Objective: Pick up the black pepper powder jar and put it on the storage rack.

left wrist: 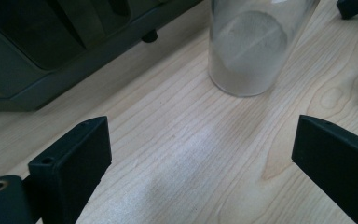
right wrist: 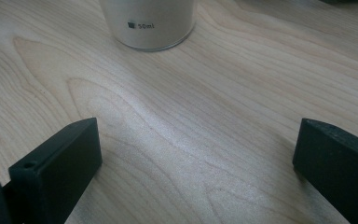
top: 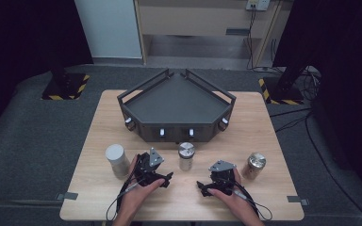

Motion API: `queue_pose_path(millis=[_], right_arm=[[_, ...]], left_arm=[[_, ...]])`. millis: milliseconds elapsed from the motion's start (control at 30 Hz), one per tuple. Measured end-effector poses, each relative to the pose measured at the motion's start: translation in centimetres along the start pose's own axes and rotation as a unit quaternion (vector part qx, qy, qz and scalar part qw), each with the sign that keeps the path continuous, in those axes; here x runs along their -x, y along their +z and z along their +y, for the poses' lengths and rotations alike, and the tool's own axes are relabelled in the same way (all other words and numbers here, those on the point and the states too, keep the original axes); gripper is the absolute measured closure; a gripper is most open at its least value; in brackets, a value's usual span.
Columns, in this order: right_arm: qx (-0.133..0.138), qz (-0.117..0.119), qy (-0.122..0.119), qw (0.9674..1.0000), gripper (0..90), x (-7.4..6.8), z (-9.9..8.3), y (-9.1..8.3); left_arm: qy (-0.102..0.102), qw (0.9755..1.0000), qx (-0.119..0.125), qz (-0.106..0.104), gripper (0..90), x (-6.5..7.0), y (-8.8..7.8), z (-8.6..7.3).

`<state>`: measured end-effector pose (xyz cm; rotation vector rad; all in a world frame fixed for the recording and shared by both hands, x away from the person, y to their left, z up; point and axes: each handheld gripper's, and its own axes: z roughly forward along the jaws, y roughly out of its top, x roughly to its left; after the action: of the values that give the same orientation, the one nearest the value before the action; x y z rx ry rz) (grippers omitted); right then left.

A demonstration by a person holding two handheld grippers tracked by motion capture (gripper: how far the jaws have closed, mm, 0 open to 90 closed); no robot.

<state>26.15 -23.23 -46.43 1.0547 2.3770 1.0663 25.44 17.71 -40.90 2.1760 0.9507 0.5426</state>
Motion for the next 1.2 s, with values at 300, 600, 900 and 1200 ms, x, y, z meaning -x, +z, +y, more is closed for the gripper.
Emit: queue_pose_path(millis=[300, 600, 900, 1200], right_arm=[[0.000, 0.000, 0.000, 1.0000, 1.1, 0.0, 0.0, 0.0], [0.000, 0.000, 0.000, 1.0000, 1.1, 0.0, 0.0, 0.0], [0.000, 0.000, 0.000, 1.0000, 1.0, 0.0, 0.0, 0.0], [0.000, 0.000, 0.000, 1.0000, 1.1, 0.0, 0.0, 0.0]], left_arm=[[0.000, 1.0000, 0.004, -0.008, 3.1, -0.2, -0.7, 0.6], [-0.004, 0.9999, 0.005, -0.009, 2.4, -0.8, -1.3, 1.0], [-0.006, 0.9999, 0.012, -0.005, 2.4, -1.1, -2.4, 1.7], [-0.009, 0.9995, 0.029, -0.009, 2.7, -1.7, -4.2, 2.0]])
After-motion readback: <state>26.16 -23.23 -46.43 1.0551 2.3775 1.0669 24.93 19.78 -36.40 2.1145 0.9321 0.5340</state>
